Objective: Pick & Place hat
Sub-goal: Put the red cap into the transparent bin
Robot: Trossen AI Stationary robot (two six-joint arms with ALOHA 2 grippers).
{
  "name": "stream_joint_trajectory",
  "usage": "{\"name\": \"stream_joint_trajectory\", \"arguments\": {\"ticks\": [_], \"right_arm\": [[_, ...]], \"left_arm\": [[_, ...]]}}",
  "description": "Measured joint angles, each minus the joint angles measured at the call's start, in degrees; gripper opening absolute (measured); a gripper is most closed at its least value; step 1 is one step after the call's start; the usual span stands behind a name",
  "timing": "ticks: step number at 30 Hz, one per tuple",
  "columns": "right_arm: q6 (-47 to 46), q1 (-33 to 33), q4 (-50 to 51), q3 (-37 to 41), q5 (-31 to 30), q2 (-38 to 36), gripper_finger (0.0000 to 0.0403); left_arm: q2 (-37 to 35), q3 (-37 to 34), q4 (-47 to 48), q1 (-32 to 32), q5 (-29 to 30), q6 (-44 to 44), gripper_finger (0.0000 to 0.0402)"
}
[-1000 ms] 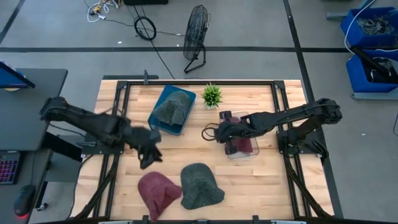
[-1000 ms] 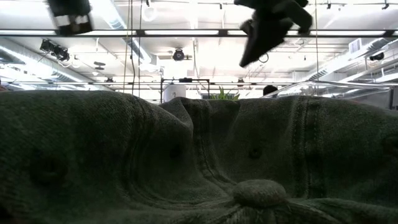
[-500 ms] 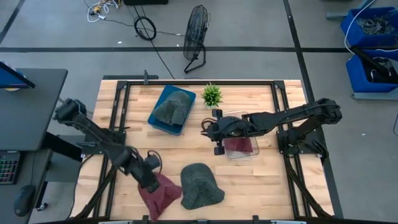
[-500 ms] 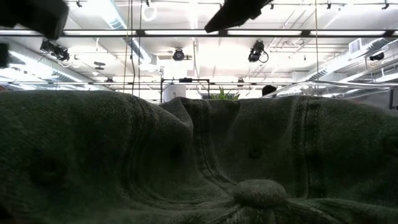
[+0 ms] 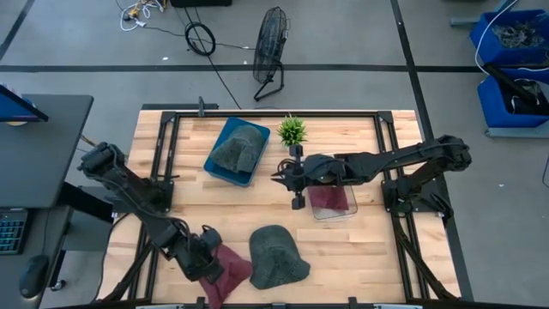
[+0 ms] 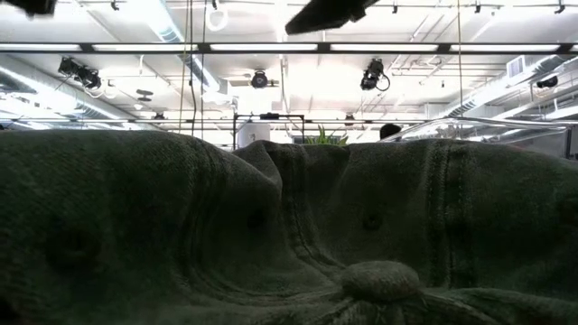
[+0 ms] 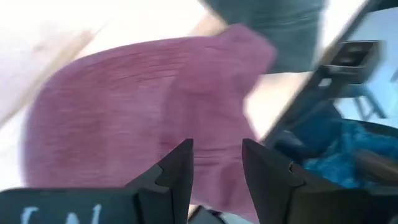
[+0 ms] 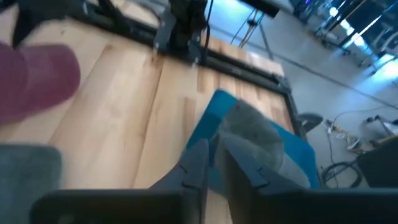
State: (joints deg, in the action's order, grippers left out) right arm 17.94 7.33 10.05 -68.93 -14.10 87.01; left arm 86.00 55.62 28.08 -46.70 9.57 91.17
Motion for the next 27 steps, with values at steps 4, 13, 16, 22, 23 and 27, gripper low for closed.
{"name": "stream_joint_trajectory", "arguments": {"ticks": [4,13,16,22,23,27], "right_arm": [[-2.6,-0.2,1.8,0.0,0.1,1.4,0.0086],[-2.5,-0.5,0.8,0.0,-0.4,5.3,0.0158],[-2.5,-0.6,0.9,0.0,-0.4,5.5,0.0169],[0.0,-0.6,-0.3,0.0,-0.4,5.4,0.0173],[0.4,-0.6,-0.6,0.0,-0.4,5.4,0.0171],[0.6,-0.6,-0.7,0.0,1.0,5.4,0.016]], "left_arm": [[0.2,0.7,0.1,-0.2,0.7,-0.3,0.0139],[6.9,0.8,0.4,-1.3,-6.7,2.9,0.0139],[8.9,0.8,0.4,-1.3,-6.7,1.3,0.0139],[9.6,0.8,4.9,-0.2,-4.2,-1.6,0.0116],[9.5,0.8,5.4,0.0,-4.0,-1.7,0.0105],[8.6,0.7,6.0,0.8,-4.0,-3.9,0.0039]]}}
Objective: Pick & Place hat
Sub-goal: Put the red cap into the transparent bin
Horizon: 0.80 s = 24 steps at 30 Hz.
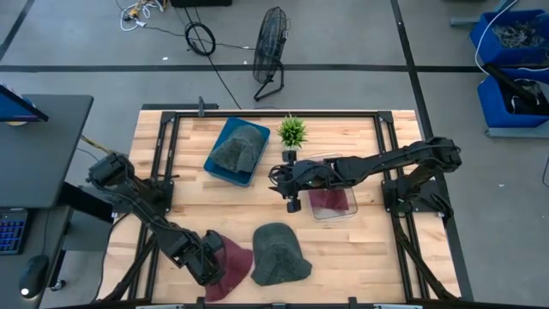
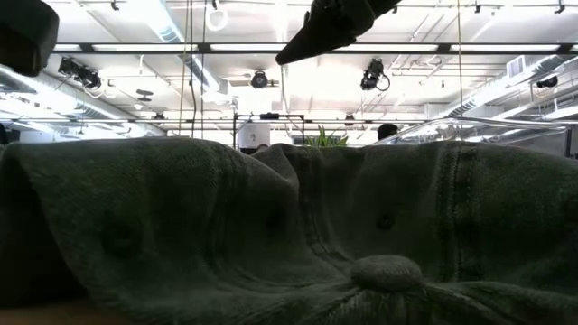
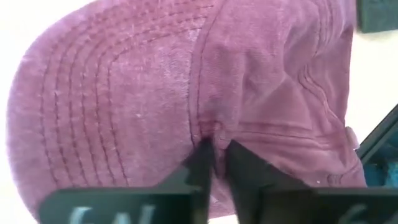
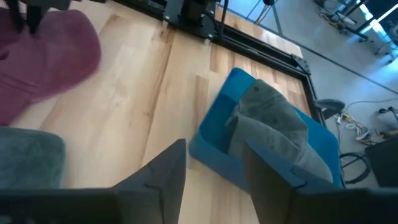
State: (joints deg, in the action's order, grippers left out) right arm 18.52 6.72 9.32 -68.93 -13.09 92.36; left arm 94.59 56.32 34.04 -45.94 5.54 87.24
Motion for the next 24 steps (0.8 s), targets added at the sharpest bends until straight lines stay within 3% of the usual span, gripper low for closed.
{"name": "stream_joint_trajectory", "arguments": {"ticks": [2,5,12,17,24], "right_arm": [[0.0,0.0,-0.2,0.0,0.8,0.0,0.0153],[0.0,0.0,-0.3,0.0,3.8,0.0,0.0143],[0.5,0.2,-5.7,0.0,23.4,0.7,0.0125],[0.4,0.0,-15.8,0.0,23.6,4.5,0.0125],[0.7,-0.2,-27.8,0.0,21.5,12.6,0.0153]], "left_arm": [[-1.2,-0.1,0.4,0.6,0.0,-1.7,0.0012],[-4.1,-0.1,1.4,2.2,0.3,-3.9,0.001],[-11.0,-0.1,6.6,8.6,0.5,-15.0,0.0006],[-14.4,-0.1,9.3,13.7,1.8,-24.5,0.0006],[-16.7,-0.1,7.8,19.9,9.5,-39.8,0.0006]]}}
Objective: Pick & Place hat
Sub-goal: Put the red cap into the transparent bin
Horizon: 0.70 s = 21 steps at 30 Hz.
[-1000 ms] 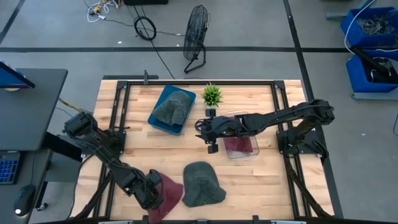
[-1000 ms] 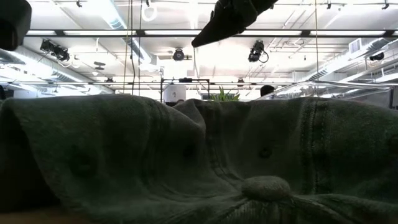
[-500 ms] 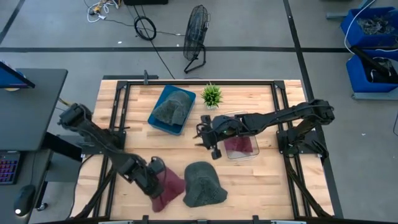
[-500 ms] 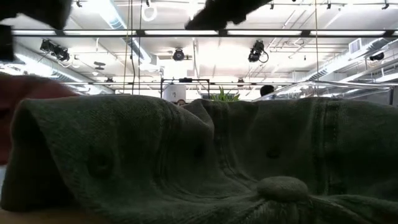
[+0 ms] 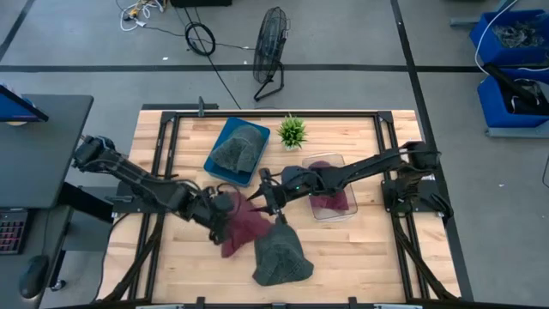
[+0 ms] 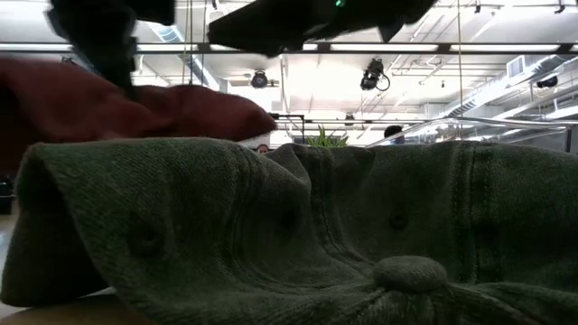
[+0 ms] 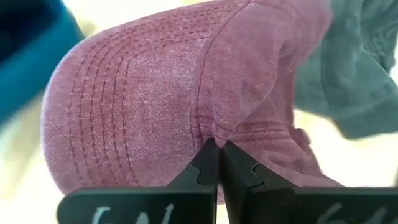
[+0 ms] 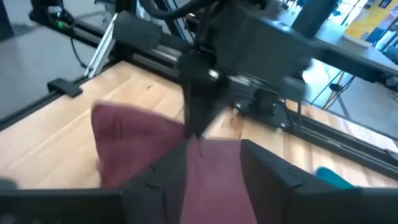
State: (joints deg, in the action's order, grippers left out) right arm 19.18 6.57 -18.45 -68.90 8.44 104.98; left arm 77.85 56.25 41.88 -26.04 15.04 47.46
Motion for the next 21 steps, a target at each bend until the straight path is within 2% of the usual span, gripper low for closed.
{"name": "stream_joint_trajectory", "arguments": {"ticks": [4,12,17,21], "right_arm": [[-3.1,0.0,-4.5,-0.2,-1.1,3.9,0.0175],[-1.6,0.0,0.3,-4.6,-7.6,9.0,0.0189],[0.8,0.0,10.7,-7.5,-14.7,8.9,0.017],[0.2,0.0,14.3,-8.3,-16.6,8.9,0.014]], "left_arm": [[0.1,0.0,-2.8,3.5,0.5,-8.2,0.0006],[0.1,0.0,-9.9,8.7,0.9,-24.0,0.0007],[0.1,0.0,-9.5,10.6,1.1,-26.1,0.0007],[0.2,0.0,-9.4,11.0,1.3,-26.2,0.0007]]}}
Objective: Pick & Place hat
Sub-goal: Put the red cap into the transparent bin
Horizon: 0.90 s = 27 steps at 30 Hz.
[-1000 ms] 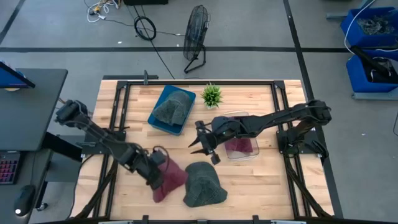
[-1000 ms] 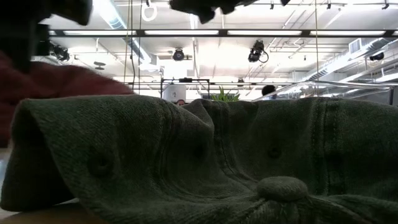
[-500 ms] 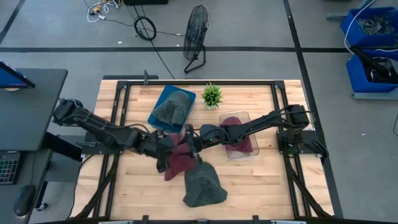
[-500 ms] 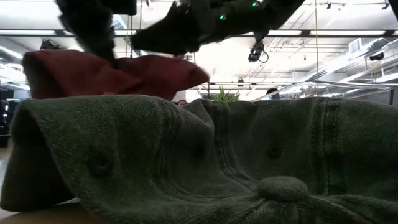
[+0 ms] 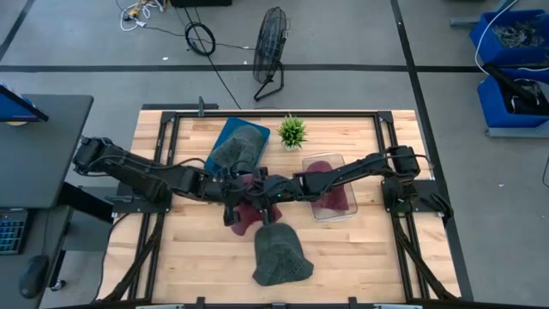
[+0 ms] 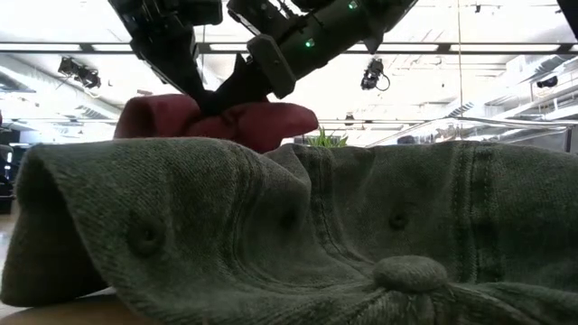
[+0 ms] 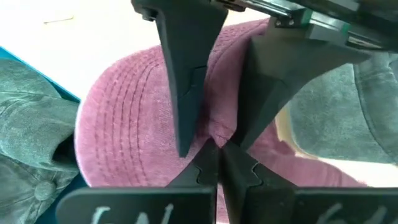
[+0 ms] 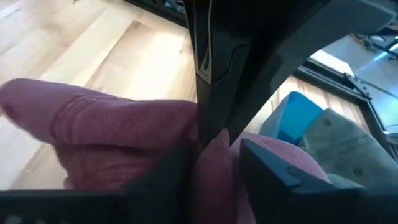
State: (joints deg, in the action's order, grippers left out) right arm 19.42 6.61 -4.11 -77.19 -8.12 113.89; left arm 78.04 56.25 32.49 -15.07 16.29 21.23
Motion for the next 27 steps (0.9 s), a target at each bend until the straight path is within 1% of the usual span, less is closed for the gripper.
{"name": "stream_joint_trajectory", "arguments": {"ticks": [7,12,17,19,22,27], "right_arm": [[-0.8,0.0,2.0,0.0,-0.2,-0.5,0.0069],[-0.5,0.0,2.0,0.1,-2.4,-0.5,0.0019],[-0.9,0.1,2.2,0.1,-2.9,-0.7,0.0014],[-2.0,0.1,2.9,0.2,-2.9,-1.2,0.0016],[-4.2,0.1,5.5,0.6,-4.2,-1.5,0.0018],[-4.7,0.2,7.0,0.4,-5.6,-1.7,0.0018]], "left_arm": [[0.1,0.0,0.5,-0.1,-0.2,0.6,0.0007],[0.1,0.0,0.7,-0.1,0.1,0.6,0.0007],[0.1,0.0,0.6,-0.1,0.2,0.6,0.0008],[0.1,0.0,0.4,-0.1,0.1,0.6,0.0014],[-0.2,0.1,1.3,-0.2,-1.1,1.0,0.0039],[-0.2,0.1,1.2,-0.2,-1.0,3.6,0.0096]]}}
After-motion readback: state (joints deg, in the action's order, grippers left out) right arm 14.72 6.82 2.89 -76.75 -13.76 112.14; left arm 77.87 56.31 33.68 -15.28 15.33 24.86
